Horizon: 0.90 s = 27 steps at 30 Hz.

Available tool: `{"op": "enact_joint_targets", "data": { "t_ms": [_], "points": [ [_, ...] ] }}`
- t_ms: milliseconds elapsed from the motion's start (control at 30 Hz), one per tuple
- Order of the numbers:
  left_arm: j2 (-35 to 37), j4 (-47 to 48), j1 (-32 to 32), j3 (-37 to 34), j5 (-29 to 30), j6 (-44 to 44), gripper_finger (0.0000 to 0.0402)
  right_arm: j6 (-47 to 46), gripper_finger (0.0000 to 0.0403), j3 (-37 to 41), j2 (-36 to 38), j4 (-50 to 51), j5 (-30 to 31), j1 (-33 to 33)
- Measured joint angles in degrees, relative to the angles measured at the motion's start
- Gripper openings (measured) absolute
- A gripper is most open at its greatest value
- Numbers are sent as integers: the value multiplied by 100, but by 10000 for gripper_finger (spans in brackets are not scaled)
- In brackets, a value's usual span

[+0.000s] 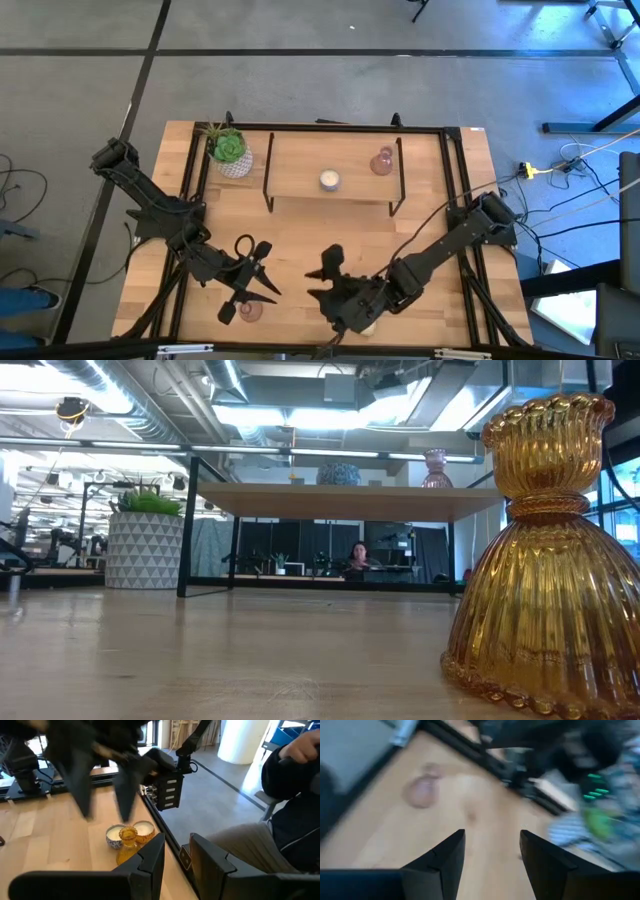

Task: Pick & Place candle stick holders
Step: Put the yellow candle holder on the shelf aligned with the pink candle holder

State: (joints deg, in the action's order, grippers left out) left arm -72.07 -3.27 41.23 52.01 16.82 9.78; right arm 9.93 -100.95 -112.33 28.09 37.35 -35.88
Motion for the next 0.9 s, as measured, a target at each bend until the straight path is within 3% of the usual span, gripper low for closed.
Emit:
{"op": "enact_joint_targets", "data": {
  "t_ms": [167, 367, 533, 700, 900],
  "points": [
    [0, -2, 10, 0, 0, 6, 86, 27, 190, 1361, 631, -1114, -869, 400],
    [0, 24, 79, 0, -1, -73, 86, 198, 190, 4380, 2629, -4761, -1726, 764],
    [0, 46, 63, 0, 6, -290, 86, -669, 190, 6341, 4050, -6897, -1832, 945],
    [0, 92, -92, 0, 348, -263, 86, -1103, 190, 6840, 4542, -7163, -2014, 866],
    [-74, 611, -606, 0, 510, 628, 86, -1266, 190, 6837, 4530, -6656, -2412, 700]
  ]
}}
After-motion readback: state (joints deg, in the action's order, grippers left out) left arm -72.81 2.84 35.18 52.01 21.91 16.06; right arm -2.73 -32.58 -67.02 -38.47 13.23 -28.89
